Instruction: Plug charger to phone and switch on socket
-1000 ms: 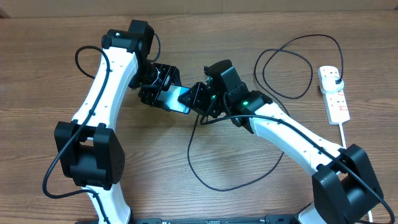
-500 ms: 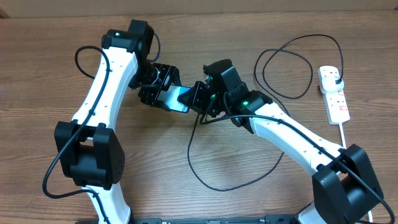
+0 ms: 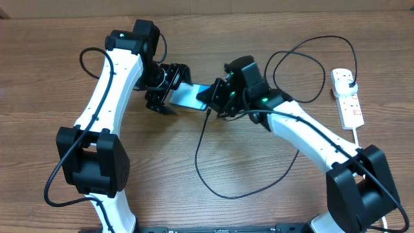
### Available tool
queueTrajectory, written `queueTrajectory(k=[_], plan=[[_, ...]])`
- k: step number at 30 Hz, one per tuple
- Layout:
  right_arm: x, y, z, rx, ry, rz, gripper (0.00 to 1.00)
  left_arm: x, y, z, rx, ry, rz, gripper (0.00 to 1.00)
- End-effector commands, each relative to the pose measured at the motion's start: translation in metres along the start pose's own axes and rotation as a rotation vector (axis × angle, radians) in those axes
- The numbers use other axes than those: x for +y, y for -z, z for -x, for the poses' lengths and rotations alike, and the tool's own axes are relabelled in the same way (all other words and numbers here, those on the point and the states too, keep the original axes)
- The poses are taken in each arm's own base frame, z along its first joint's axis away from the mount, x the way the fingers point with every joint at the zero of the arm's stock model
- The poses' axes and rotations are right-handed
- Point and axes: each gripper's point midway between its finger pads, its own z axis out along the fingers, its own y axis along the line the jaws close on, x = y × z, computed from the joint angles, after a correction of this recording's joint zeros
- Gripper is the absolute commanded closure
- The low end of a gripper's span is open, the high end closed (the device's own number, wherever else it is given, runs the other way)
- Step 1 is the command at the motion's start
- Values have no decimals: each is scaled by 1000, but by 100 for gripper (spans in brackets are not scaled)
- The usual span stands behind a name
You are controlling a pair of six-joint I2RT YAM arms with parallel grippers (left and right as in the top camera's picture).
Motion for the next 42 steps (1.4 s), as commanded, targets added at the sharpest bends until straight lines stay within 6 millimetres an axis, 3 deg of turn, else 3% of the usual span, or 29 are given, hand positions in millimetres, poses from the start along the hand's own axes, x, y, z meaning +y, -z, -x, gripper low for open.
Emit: queueTrajectory(k=[1, 4, 11, 14, 18, 22, 25, 27, 29, 38, 42], plan=[[10, 25, 20, -36, -26, 54, 96, -35, 11, -31, 125, -422, -184, 2], [16, 46, 40, -98, -70, 91, 96, -56, 20, -50, 189, -654, -327, 6], [36, 103, 90, -302, -225, 205, 96, -98, 57, -89, 330, -952, -662, 2], [54, 129, 107, -399, -269, 287, 96, -112, 71, -87, 336, -921, -723, 0], [74, 150, 117, -475, -294, 373, 96, -125, 82, -79, 311, -888, -763, 0], [87, 149, 113, -466, -379, 432, 96, -139, 90, -74, 281, -831, -789, 3], [93, 141, 106, -465, -450, 444, 96, -152, 95, -70, 252, -761, -811, 12], [96, 136, 102, -480, -487, 449, 96, -158, 98, -67, 243, -704, -819, 31], [99, 133, 99, -503, -510, 451, 96, -162, 100, -65, 227, -674, -826, 41], [112, 130, 92, -534, -528, 489, 96, -166, 98, -57, 188, -627, -823, 45], [114, 128, 89, -528, -529, 489, 96, -168, 98, -56, 186, -598, -819, 55]])
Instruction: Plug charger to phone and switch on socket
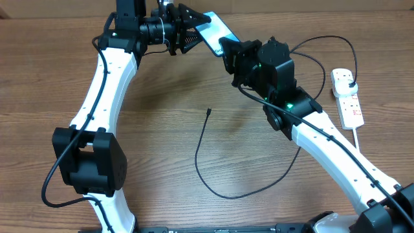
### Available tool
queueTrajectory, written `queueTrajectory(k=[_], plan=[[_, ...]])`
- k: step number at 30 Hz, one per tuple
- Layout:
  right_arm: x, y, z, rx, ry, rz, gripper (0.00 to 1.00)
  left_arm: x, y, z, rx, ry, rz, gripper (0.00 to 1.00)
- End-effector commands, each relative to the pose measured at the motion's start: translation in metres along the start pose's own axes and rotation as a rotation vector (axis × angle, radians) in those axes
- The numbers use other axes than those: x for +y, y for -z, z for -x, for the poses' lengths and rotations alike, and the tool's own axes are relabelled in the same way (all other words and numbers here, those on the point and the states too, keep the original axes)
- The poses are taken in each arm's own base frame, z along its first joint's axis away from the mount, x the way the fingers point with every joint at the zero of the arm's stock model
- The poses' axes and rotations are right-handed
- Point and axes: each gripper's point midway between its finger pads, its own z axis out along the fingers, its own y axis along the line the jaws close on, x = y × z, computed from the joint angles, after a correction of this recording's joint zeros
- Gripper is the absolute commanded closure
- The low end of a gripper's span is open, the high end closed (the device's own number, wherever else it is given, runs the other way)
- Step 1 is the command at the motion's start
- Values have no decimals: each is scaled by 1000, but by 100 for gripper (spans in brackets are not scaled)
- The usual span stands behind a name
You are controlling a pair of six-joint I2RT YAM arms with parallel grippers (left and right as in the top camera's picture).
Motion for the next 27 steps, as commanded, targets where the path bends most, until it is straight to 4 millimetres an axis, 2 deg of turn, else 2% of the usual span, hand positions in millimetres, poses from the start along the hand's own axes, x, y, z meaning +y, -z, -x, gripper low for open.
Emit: queueTrajectory(k=[1, 4, 14, 23, 27], plan=[[22, 10, -5, -7, -10, 62, 96, -10, 0, -1, -20, 22, -7, 57], [20, 8, -5, -7, -14, 58, 96, -10, -2, -4, -14, 31, -6, 64], [18, 7, -7, 4, -13, 52, 96, -11, -9, -12, 9, 24, -3, 71], [17, 7, -11, 14, -11, 49, 96, -12, -9, -15, 24, 20, -7, 93], [17, 7, -12, 19, -11, 48, 96, -12, -9, -15, 24, 21, -7, 96]])
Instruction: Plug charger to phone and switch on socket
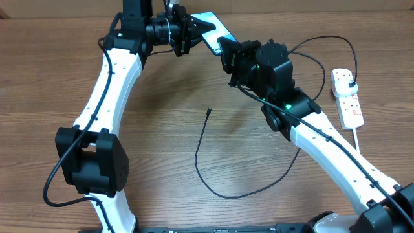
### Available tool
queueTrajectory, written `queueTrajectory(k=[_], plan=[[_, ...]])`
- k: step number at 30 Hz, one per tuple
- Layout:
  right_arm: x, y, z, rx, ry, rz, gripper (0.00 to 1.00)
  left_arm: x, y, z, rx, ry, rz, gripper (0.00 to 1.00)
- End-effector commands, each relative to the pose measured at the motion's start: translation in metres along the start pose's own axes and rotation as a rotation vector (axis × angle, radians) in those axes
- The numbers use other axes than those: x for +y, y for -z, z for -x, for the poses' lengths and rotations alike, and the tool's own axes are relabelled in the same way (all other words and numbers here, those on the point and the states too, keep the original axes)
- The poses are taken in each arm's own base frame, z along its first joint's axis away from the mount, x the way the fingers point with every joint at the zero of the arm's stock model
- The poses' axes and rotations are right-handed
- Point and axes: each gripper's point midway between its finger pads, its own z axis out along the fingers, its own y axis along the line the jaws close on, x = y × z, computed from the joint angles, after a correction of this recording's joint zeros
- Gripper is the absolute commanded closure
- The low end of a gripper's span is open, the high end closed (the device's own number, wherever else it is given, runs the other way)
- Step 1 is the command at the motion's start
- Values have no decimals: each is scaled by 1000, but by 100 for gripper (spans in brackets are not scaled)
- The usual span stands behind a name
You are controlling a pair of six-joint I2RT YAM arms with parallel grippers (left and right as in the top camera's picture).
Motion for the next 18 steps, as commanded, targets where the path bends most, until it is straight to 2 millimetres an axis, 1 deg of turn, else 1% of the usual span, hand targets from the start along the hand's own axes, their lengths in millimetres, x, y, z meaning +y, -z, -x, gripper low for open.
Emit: queueTrajectory(k=[1, 5, 8, 10, 11, 13, 14, 17, 18], plan=[[16, 7, -8, 17, 68, 41, 94, -9, 2, -4, -3, -41, -9, 96], [15, 7, -8, 16, 68, 38, 86, -9, 2, -4, -3, -68, -9, 96], [11, 7, -7, 12, 74, 22, 75, -8, 2, -4, -3, -131, -5, 96], [2, 7, -5, 5, 73, -14, 65, -5, 4, -3, -4, -169, 3, 96], [-2, 7, -4, 6, 93, -30, 56, -3, 5, -2, -5, -186, 9, 96], [-9, 7, -3, 11, 176, -61, 43, 1, 8, -1, -6, -242, 22, 96], [-12, 8, -3, 14, 218, -75, 39, 4, 10, 1, -9, -280, 28, 96], [-28, 9, 1, 18, 371, -141, 31, 15, 18, 5, -6, -406, 59, 96], [-36, 11, 5, 19, 435, -178, 29, 22, 22, 5, 0, -436, 78, 96]])
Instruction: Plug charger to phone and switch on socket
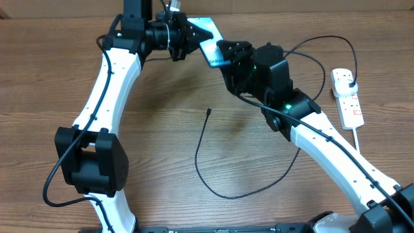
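The light-blue phone [207,37] is held up off the table at the back, tilted, with my left gripper [193,35] shut on its left end. My right gripper [225,54] sits against the phone's right end; whether its fingers are closed on the phone is hidden. The black charger cable [202,165] lies in a loop on the table. Its free plug tip [209,111] rests on the wood below both grippers, held by nothing. The white socket strip [349,103] lies at the right edge with the charger's adapter [346,77] plugged into its far end.
The cable runs from the adapter in wide loops [310,65] behind and under my right arm, then across the wooden table [149,149] in front. No other objects show in the overhead view.
The phone has tipped slightly and shifted a little down and left between the grippers. My right gripper has edged left along its end. The cable tip has not moved.
At first the phone lay on the table, my left gripper on it and my right gripper at its end with the cable tip. Then both grippers were raised at the back with the phone, the cable tip left on the table. They have stayed there with small shifts.
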### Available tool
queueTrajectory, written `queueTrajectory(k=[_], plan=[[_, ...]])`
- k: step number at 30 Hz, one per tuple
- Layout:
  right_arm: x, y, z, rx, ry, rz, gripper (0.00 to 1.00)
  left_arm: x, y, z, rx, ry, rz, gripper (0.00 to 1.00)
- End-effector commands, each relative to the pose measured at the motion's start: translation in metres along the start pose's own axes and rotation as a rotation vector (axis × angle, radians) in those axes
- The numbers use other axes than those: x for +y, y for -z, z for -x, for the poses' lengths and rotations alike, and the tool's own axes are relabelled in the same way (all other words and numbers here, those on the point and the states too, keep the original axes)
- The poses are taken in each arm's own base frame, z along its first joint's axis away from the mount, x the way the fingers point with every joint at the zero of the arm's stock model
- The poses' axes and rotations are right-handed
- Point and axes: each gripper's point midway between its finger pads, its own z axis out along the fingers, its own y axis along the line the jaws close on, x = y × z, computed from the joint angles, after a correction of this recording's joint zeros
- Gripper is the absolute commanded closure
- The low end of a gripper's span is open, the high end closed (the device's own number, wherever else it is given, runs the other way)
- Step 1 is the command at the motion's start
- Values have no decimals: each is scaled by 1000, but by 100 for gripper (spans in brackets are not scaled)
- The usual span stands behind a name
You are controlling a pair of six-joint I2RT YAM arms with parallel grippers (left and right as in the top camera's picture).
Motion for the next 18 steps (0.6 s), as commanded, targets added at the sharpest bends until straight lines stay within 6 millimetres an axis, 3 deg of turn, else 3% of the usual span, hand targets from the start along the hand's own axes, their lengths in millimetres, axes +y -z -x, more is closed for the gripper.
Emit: queueTrajectory(k=[1, 7, 10, 12, 14, 18], plan=[[-9, 9, 2, 5, 282, -58, 27, 6, 18, 3, -4, -260, 21, 96], [-83, 26, 25, -8, 472, -382, 26, 59, 44, -1, 21, -347, 198, 96], [-95, 30, 26, 20, 572, -436, 28, 75, 56, 0, 28, -370, 252, 96], [-101, 30, 21, 61, 613, -449, 44, 82, 66, 0, 30, -367, 267, 96], [-108, 27, 15, 105, 610, -460, 51, 87, 76, 5, 14, -340, 276, 96], [-133, 9, -1, 232, 567, -485, 53, 94, 97, 18, -34, -294, 278, 96]])
